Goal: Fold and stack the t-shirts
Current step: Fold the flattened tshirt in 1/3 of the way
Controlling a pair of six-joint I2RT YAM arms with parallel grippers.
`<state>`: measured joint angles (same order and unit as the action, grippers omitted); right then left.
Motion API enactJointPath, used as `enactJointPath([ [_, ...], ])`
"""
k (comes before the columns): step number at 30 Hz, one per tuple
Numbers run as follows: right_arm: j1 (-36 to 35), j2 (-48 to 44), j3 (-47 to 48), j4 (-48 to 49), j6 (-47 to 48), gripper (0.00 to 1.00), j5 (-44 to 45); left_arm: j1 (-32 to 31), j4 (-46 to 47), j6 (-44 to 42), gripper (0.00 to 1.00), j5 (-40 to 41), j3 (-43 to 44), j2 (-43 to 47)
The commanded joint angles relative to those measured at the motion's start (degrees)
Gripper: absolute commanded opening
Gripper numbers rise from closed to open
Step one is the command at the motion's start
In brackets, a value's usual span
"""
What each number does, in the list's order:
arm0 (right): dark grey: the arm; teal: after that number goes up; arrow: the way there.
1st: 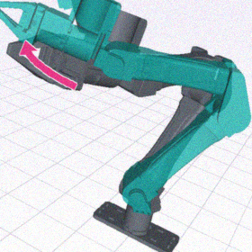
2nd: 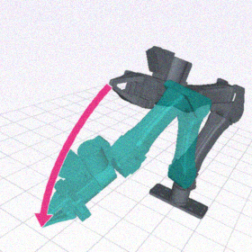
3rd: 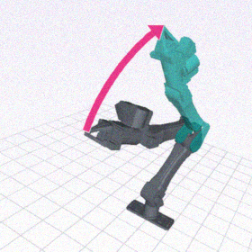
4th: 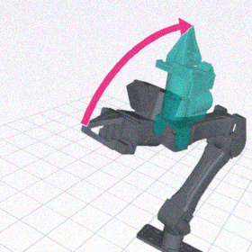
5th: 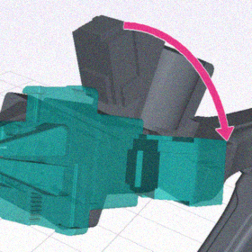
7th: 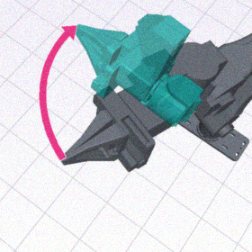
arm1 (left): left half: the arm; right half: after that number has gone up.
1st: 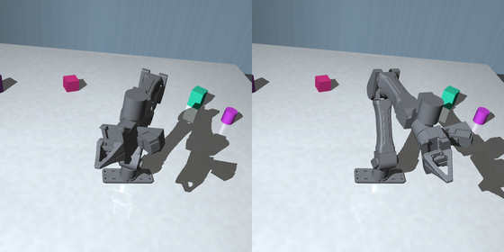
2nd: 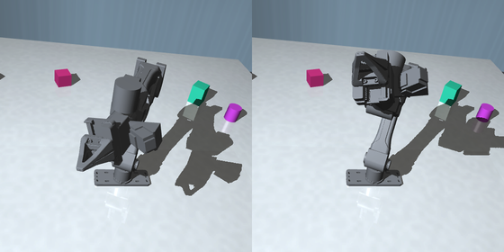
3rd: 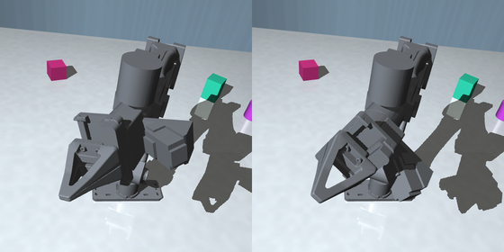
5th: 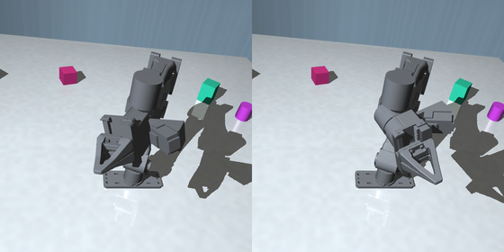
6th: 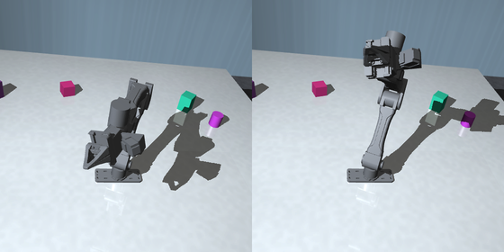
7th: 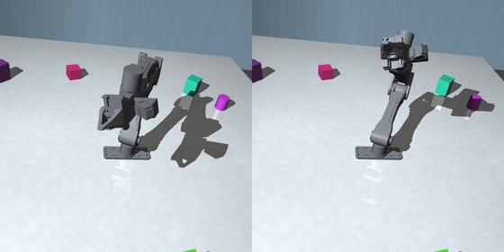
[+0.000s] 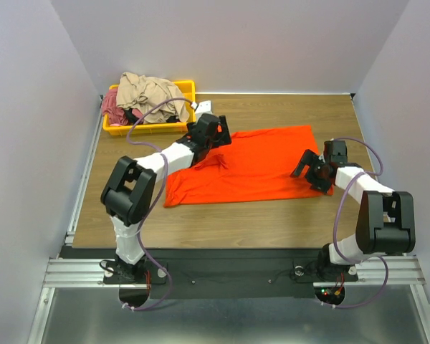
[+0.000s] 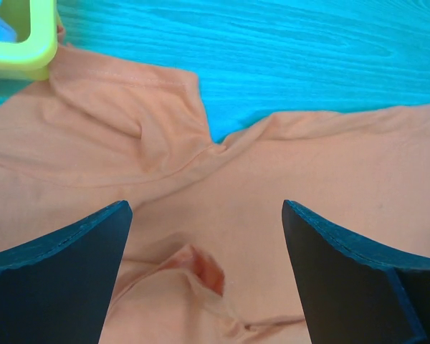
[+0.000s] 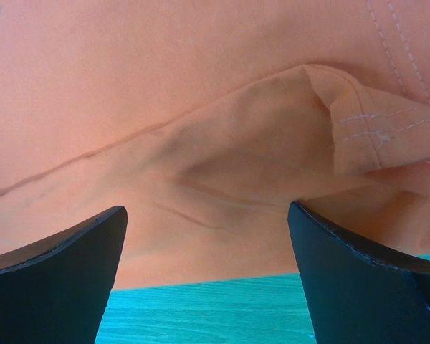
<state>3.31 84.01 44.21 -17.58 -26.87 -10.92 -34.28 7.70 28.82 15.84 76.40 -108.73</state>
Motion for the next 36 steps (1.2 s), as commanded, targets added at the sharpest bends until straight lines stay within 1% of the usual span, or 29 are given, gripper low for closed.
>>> enactJointPath([
  [1, -0.5, -2.0, 0.7, 0.7, 1.1, 1.0, 1.3, -0.3, 1.8, 0.6, 0.98, -1.4, -8.7, 9.3],
  [4, -0.5, -1.5, 0.7, 0.7, 1.1, 1.0, 1.1, -1.0, 3.1, 3.6, 0.99, -4.2, -15.6, 13.1],
  [7, -0.5, -0.9, 0.5, 0.7, 1.2, 1.0, 1.2, -2.7, 5.5, 4.1, 0.99, -6.6, -19.9, 14.2],
  [9, -0.5, -0.3, 0.4, 0.7, 1.4, 1.0, 1.2, -2.6, 7.1, 3.2, 0.99, -8.2, -20.2, 13.2],
  [13, -0.5, 0.1, 0.2, 0.7, 1.3, 1.0, 1.7, -2.5, 3.4, 2.4, 0.98, -5.8, -16.2, 9.2],
  [17, -0.5, 0.2, 0.4, 0.6, 1.4, 1.0, 2.4, -2.3, 3.5, 1.8, 0.98, -5.6, -15.0, 6.6],
  [19, -0.5, 0.6, 0.4, 0.5, 1.3, 1.0, 2.2, -2.2, 2.9, 0.7, 0.98, -3.6, -13.4, 5.4],
  [26, -0.5, 0.5, 0.4, 0.3, 1.4, 1.0, 3.0, -1.5, 1.8, -0.7, 0.99, -2.1, -10.0, 2.6],
  [30, -0.5, 0.4, 0.5, 0.2, 1.4, 1.0, 3.1, 0.0, 3.1, -2.6, 0.98, -0.7, -7.9, -0.2],
  [34, -0.5, 0.1, 0.4, 0.0, 1.6, 1.0, 3.4, 1.8, 5.4, -4.5, 0.98, -3.8, -3.7, -3.5],
  [36, -0.5, 0.1, 0.5, 0.1, 1.6, 1.0, 3.3, 2.0, 7.1, -5.8, 0.98, -4.0, -3.0, -4.1],
])
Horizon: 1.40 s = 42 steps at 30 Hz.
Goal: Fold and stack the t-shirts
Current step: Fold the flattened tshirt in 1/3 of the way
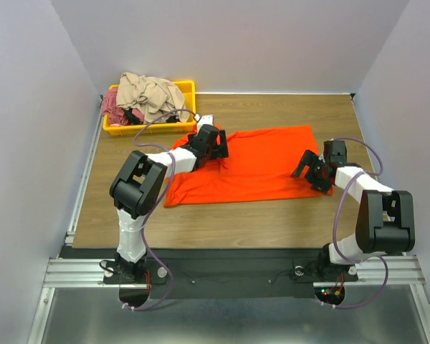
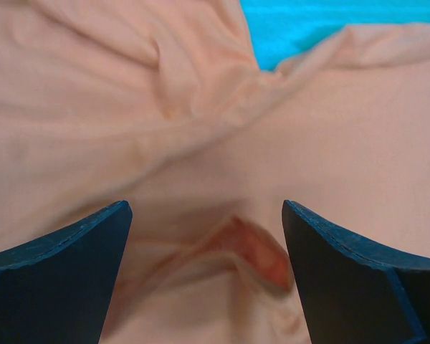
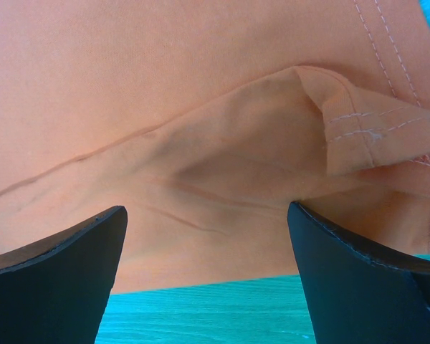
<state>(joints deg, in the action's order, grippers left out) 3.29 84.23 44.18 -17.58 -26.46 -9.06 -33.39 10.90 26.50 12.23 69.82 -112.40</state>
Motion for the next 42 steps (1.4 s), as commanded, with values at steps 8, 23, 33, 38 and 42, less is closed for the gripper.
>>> enactJointPath([
  [8, -0.5, -0.1, 0.5, 0.0, 1.3, 1.0, 1.2, 1.2, 4.9, -4.6, 0.98, -0.8, 2.4, 4.5],
  [23, -0.5, 1.4, 0.2, 0.1, 1.2, 1.0, 1.5, -2.6, 14.4, 4.6, 0.98, -5.5, -22.0, 18.1],
  [33, -0.5, 2.3, 0.3, 0.1, 1.1, 1.0, 1.4, -2.6, 12.6, 3.0, 0.99, -0.5, -18.1, 11.8],
  [38, -0.5, 1.5, 0.2, 0.0, 1.4, 1.0, 1.6, -0.4, 10.4, 2.2, 0.98, 1.0, -12.2, 6.8],
  [42, -0.5, 1.3, 0.1, 0.0, 1.5, 1.0, 1.8, 0.1, 10.6, 0.9, 0.98, -0.2, -6.6, 4.2],
])
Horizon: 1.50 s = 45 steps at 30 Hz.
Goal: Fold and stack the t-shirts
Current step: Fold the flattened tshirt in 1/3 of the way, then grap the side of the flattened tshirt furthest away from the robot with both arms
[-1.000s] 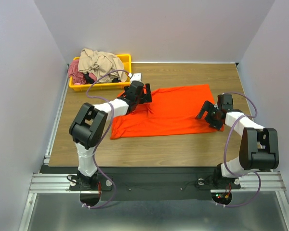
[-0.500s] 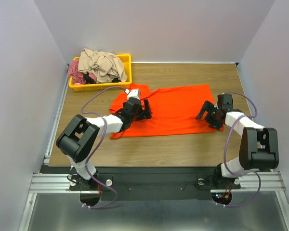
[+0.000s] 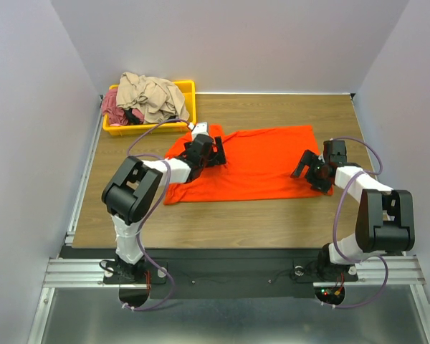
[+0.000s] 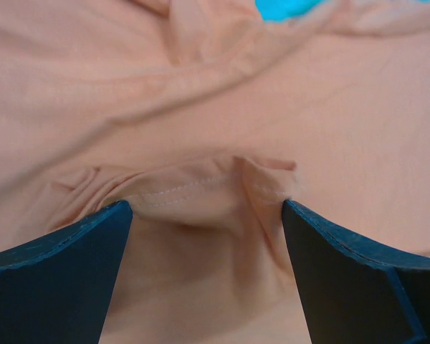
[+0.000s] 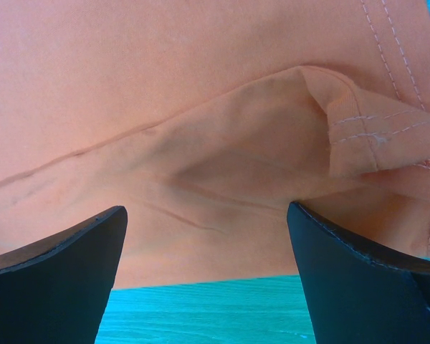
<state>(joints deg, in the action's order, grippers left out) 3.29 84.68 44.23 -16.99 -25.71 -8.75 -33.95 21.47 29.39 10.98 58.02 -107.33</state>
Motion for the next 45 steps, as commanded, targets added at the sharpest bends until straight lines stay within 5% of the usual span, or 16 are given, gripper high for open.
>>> enactJointPath([
  [1, -0.5, 0.9, 0.1, -0.6, 0.8, 1.0, 1.5, 0.7, 0.1, -2.7, 0.98, 1.1, 6.3, -1.3],
  [10, -0.5, -1.0, 0.5, -0.8, 1.1, 1.0, 1.3, 2.0, -3.5, -6.0, 0.98, 1.9, 20.7, -9.6],
  [14, -0.5, -3.4, 1.6, -1.5, 1.5, 1.0, 0.7, 2.1, -4.2, -6.3, 0.98, -0.3, 21.5, -6.6],
  [20, -0.5, -8.2, 3.1, -2.1, 1.8, 1.0, -1.2, -0.6, -3.3, -5.2, 0.98, 0.3, 9.0, 10.1],
  [24, -0.9, -8.6, 2.0, -1.9, 2.0, 1.0, -2.2, -3.2, 0.0, -0.8, 0.99, 1.9, -7.6, 22.6],
  [37, -4.5, 3.8, 2.0, 0.1, -2.0, 1.0, 4.1, 0.0, -10.3, 8.0, 0.98, 4.3, -9.7, 11.0],
  [45, -4.5, -2.8, -9.4, -0.3, -8.8, 1.0, -0.8, -0.8, -14.3, 15.9, 0.98, 0.2, -21.7, 19.2],
])
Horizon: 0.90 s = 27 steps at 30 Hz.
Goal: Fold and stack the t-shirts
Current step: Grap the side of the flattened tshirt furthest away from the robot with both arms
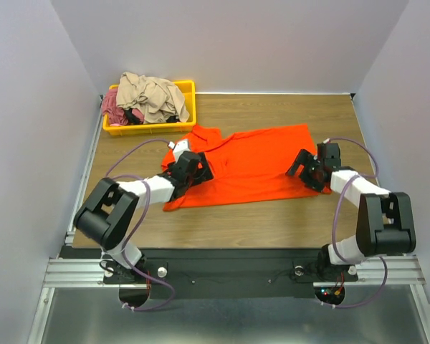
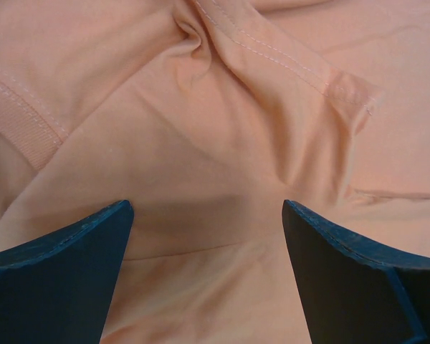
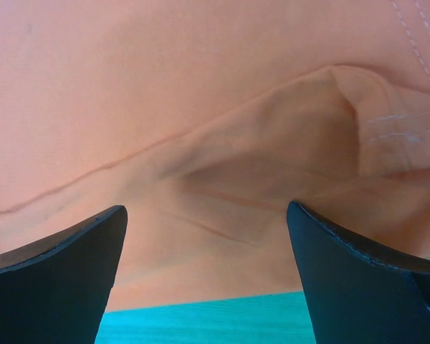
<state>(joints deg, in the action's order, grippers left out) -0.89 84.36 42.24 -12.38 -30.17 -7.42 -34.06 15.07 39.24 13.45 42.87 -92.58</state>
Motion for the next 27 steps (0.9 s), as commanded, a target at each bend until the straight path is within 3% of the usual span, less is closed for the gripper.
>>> enactJointPath([
  [1, -0.3, -3.9, -10.4, -5.2, -5.4, 1.0, -3.2, -1.1, -10.2, 7.4, 0.98, -2.6, -7.7, 5.4],
  [8, -0.3, -19.3, -20.2, -10.7, -12.1, 1.0, -5.0, -8.0, -20.2, 16.4, 0.98, -3.7, -11.9, 10.2],
  [14, -0.3, -30.5, -17.6, -17.2, -11.5, 1.0, -3.0, -11.4, -28.9, 17.4, 0.99, 2.6, -7.0, 17.0],
  [20, -0.3, -27.8, -6.8, -17.5, -7.3, 1.0, 0.1, -6.7, -34.8, 12.4, 0.99, 18.3, 4.1, 20.3],
  [27, -0.3, -14.1, 4.9, -17.2, -2.3, 1.0, 10.6, 5.9, -19.3, -1.8, 0.98, 12.2, 12.1, 10.3],
])
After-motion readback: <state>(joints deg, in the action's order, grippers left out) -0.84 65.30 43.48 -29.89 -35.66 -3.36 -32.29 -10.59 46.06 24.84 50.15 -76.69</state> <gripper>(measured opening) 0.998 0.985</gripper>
